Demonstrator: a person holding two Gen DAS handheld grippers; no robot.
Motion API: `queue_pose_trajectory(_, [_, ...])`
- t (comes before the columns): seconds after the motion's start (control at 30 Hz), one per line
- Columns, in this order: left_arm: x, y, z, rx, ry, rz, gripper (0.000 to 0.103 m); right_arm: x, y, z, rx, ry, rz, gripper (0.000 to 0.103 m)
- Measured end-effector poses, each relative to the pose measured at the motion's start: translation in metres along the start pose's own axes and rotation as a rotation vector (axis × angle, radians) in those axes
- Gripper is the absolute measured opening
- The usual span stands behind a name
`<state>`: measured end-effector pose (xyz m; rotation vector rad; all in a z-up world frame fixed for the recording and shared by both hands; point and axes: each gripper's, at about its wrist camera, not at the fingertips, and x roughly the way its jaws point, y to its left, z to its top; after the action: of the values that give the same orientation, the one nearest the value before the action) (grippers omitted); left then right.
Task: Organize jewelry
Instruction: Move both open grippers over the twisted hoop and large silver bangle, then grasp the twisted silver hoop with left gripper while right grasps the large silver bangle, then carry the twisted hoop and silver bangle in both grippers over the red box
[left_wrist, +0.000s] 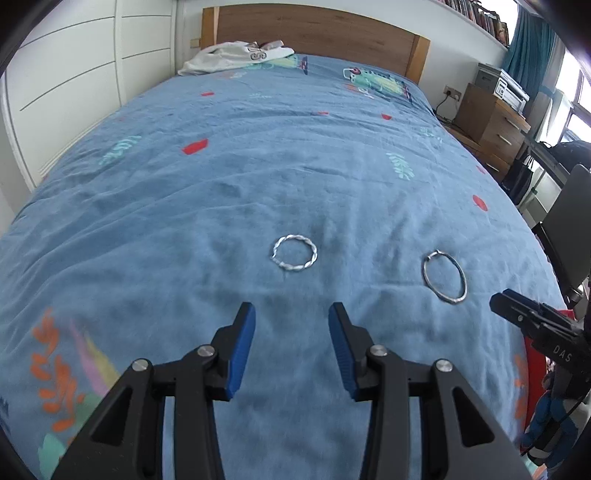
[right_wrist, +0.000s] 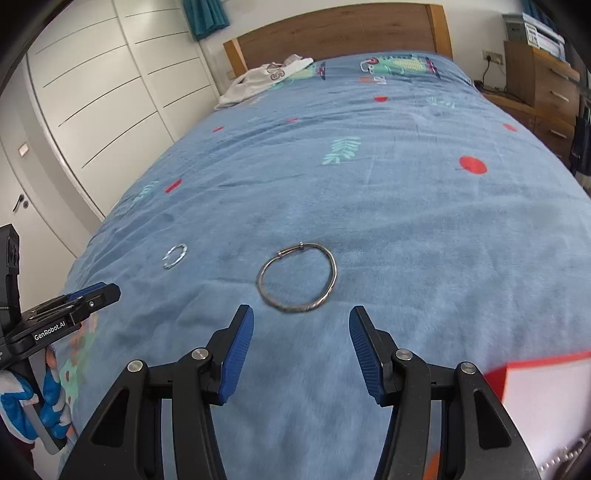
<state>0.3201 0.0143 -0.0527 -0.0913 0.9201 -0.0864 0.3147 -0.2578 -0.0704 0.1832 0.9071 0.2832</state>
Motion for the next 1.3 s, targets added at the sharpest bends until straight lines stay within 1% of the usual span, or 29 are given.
queue_pose_trajectory(0.13, [0.033,-0.002,0.014,0.011,0.022,-0.005,0.044,0.025,-0.006,0.009,0.017,0.017,0.009,0.054])
queue_pose_trajectory(0.23, [0.054,-0.002,0.023,0.006,0.032,-0.006,0.044,0.04,-0.009,0.016,0.019,0.028,0.005,0.054])
queue_pose_trajectory(0.4, [0.082,-0.006,0.031,0.025,0.044,0.027,0.044,0.059,-0.015,0.025,0.042,0.042,-0.012,0.053])
queue_pose_trajectory(0.5, [0.091,-0.007,0.032,0.036,0.04,0.044,0.045,0.069,-0.017,0.028,0.046,0.062,-0.027,0.048])
queue_pose_trajectory(0.57, [0.097,-0.006,0.033,0.043,0.035,0.052,0.049,0.074,-0.016,0.028,0.034,0.074,-0.039,0.046])
queue_pose_trajectory(0.7, [0.104,-0.001,0.037,0.014,0.023,0.045,0.05,0.085,-0.009,0.029,-0.027,0.102,-0.087,0.044])
queue_pose_trajectory(0.77, [0.105,-0.001,0.038,0.002,0.019,0.046,0.049,0.087,-0.004,0.031,-0.061,0.11,-0.112,0.04])
queue_pose_trajectory(0.8, [0.105,-0.001,0.039,0.002,0.018,0.049,0.049,0.087,-0.003,0.032,-0.075,0.11,-0.124,0.031])
queue_pose_trajectory(0.83, [0.105,-0.002,0.038,0.004,0.016,0.054,0.048,0.086,-0.004,0.032,-0.082,0.108,-0.133,0.018])
queue_pose_trajectory(0.87, [0.104,-0.003,0.038,0.01,0.015,0.059,0.046,0.085,-0.005,0.032,-0.082,0.107,-0.139,0.014])
queue_pose_trajectory(0.9, [0.102,-0.004,0.037,0.012,0.012,0.063,0.045,0.084,-0.006,0.033,-0.076,0.107,-0.136,0.008])
queue_pose_trajectory(0.93, [0.101,-0.004,0.036,0.012,0.011,0.063,0.041,0.083,-0.005,0.032,-0.075,0.106,-0.134,0.007])
queue_pose_trajectory(0.97, [0.099,-0.005,0.035,0.013,0.008,0.064,0.041,0.081,-0.004,0.031,-0.076,0.103,-0.135,0.006])
queue_pose_trajectory(1.1, [0.094,-0.005,0.03,0.001,0.003,0.054,0.04,0.065,0.0,0.021,-0.069,0.07,-0.125,0.005])
queue_pose_trajectory(1.3, [0.081,-0.01,0.02,0.005,-0.012,0.043,0.04,0.032,0.0,0.005,-0.008,-0.003,-0.109,0.005])
